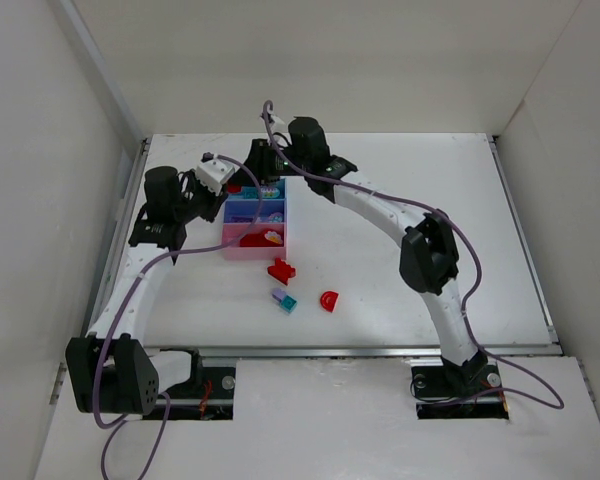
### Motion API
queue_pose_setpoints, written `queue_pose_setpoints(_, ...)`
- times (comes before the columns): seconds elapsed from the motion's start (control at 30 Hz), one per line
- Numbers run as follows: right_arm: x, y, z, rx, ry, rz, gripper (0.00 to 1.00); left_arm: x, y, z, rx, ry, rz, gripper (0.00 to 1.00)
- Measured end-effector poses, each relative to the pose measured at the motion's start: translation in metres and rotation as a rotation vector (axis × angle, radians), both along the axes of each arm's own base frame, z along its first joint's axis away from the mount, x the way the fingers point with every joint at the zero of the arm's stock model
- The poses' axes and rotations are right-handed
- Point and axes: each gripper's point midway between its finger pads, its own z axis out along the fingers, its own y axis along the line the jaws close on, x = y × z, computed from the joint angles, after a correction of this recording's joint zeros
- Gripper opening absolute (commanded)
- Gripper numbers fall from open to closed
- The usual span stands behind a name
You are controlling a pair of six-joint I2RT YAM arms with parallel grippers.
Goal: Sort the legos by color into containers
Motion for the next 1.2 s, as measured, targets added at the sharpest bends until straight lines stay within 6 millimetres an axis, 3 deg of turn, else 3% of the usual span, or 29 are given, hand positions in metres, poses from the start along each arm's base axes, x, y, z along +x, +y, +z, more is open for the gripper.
queue_pose_setpoints(0.2,0.000,0.000,0.000,0.002,0.003,-0.001,0.00,0.001,0.002,-0.001,-0.023,0.017,0.040,0.00)
queue_pose_setpoints(0.33,0.003,-0.004,-0.010,-0.002,0.001,-0.008,0.00,0.004,0.004,-0.005,-0.055,0.052,0.085,0.00)
queue_pose_setpoints(0.53,-0.012,-0.038,-0.066,-0.110,0.087,-0.001,0.00,0.018,0.034,-0.025,-0.051,0.111,0.243,0.00)
queue_pose_setpoints(0.73,-0.009,-0.065,-0.099,-0.242,0.047,-0.058,0.00,0.019,0.038,-0.025,-0.052,0.114,0.267,0.00)
queue_pose_setpoints(0.87,-0.012,-0.057,-0.103,-0.355,-0.045,-0.058,0.11,0.019,0.038,-0.025,-0.053,0.114,0.267,0.00)
queue_pose_setpoints(1.03,-0.032,-0.037,-0.101,-0.415,-0.149,-0.015,0.47,0.019,0.038,-0.025,-0.053,0.114,0.267,0.00)
queue_pose_setpoints(1.2,-0.042,-0.040,-0.113,-0.481,-0.174,0.015,0.77,0.019,0.038,-0.025,-0.053,0.114,0.266,0.00)
